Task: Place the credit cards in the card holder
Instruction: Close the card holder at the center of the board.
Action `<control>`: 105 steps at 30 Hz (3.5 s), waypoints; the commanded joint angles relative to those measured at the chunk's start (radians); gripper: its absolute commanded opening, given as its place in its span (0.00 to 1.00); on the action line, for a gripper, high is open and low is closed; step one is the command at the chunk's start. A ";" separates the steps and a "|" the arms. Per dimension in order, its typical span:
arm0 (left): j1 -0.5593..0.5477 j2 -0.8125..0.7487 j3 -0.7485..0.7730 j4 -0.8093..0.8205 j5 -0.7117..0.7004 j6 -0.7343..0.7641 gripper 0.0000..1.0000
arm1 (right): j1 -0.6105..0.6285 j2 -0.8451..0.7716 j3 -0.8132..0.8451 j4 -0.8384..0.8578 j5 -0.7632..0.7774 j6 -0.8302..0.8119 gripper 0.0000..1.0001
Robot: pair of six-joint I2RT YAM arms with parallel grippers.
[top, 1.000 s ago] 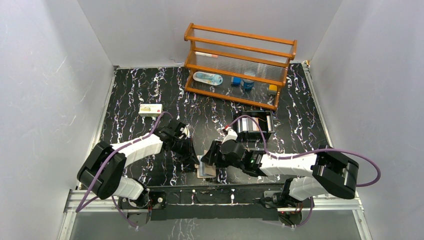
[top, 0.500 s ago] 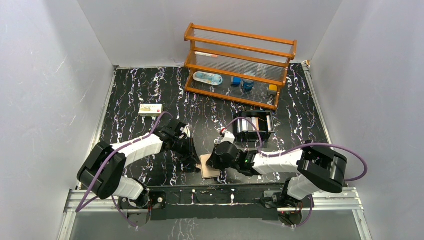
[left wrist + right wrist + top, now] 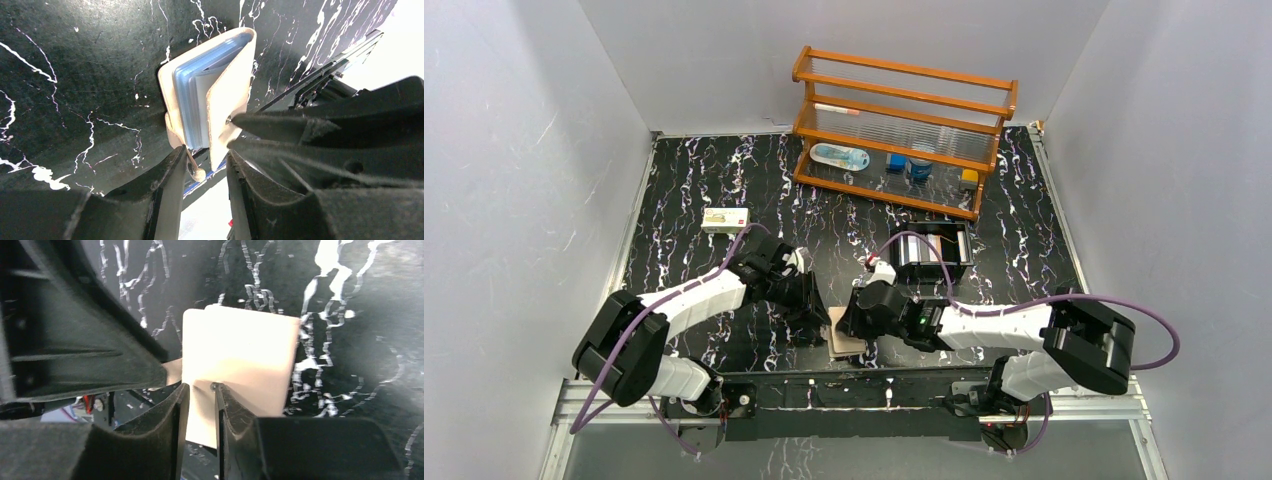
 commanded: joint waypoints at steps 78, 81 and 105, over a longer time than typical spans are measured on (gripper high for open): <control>-0.003 0.127 0.126 -0.015 -0.077 0.080 0.35 | 0.135 0.145 0.426 -0.398 0.162 -0.048 0.46; -0.003 0.132 0.128 -0.016 -0.082 0.082 0.35 | 0.138 0.143 0.430 -0.409 0.172 -0.050 0.46; -0.003 0.150 0.133 -0.021 -0.091 0.094 0.33 | 0.138 0.214 0.430 -0.379 0.156 -0.054 0.34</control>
